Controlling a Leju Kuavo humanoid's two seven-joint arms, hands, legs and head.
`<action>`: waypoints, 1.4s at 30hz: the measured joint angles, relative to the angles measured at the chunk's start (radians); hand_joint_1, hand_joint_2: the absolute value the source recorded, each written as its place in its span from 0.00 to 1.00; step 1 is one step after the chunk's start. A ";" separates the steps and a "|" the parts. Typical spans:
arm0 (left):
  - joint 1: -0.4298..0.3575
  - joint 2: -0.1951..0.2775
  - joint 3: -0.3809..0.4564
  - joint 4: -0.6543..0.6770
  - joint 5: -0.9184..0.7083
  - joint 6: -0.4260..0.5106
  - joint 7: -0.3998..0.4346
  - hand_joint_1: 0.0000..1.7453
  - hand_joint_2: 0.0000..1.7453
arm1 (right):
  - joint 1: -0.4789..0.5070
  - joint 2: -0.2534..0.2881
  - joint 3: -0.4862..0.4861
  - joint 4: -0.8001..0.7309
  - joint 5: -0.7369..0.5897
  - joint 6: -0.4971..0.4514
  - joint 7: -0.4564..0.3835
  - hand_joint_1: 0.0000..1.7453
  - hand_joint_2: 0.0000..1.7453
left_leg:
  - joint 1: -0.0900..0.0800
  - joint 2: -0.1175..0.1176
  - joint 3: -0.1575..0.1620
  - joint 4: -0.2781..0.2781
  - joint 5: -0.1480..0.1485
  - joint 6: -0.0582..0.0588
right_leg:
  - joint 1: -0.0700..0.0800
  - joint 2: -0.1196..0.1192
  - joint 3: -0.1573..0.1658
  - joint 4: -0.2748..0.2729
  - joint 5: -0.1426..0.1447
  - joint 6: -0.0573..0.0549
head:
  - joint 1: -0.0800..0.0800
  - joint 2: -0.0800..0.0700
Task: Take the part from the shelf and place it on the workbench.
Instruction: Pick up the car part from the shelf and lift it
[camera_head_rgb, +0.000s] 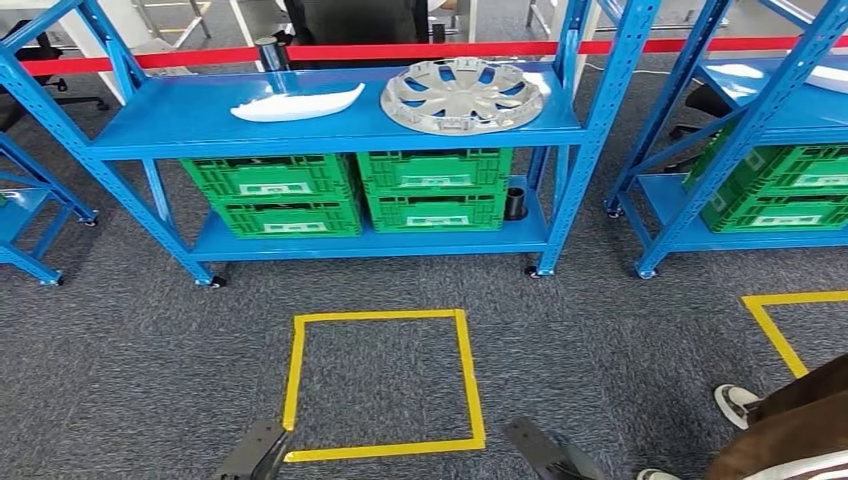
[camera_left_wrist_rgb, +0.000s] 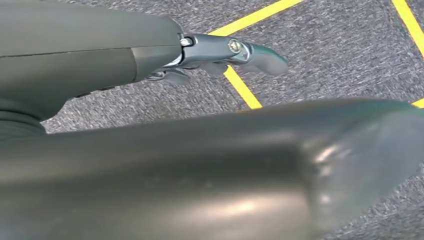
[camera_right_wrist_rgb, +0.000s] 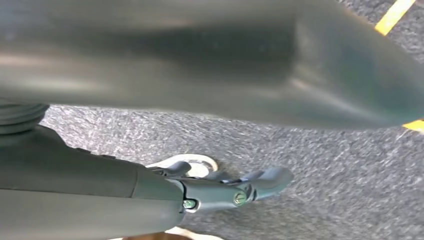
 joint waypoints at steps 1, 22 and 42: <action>0.000 0.000 0.000 0.000 0.002 0.001 0.001 0.00 0.00 | -0.001 0.000 0.000 0.000 0.001 0.001 0.000 0.00 0.00 | 0.000 0.000 -0.039 0.065 -0.021 -0.002 | 0.001 -0.003 0.004 0.000 -0.004 -0.003 | 0.000 0.000; -0.002 -0.015 0.000 0.000 0.030 0.010 -0.013 0.00 0.00 | -0.013 -0.020 0.002 -0.016 0.029 -0.007 0.020 0.00 0.00 | -0.005 -0.005 0.058 -0.167 0.106 0.046 | 0.001 0.000 -0.047 0.068 0.006 0.049 | 0.002 0.000; 0.004 0.013 0.002 0.002 0.045 0.013 -0.031 0.00 0.00 | -0.037 0.010 0.008 -0.017 0.053 0.037 0.035 0.00 0.00 | -0.011 0.012 0.033 -0.172 0.134 0.035 | 0.007 -0.008 0.026 -0.003 -0.023 0.030 | -0.001 0.000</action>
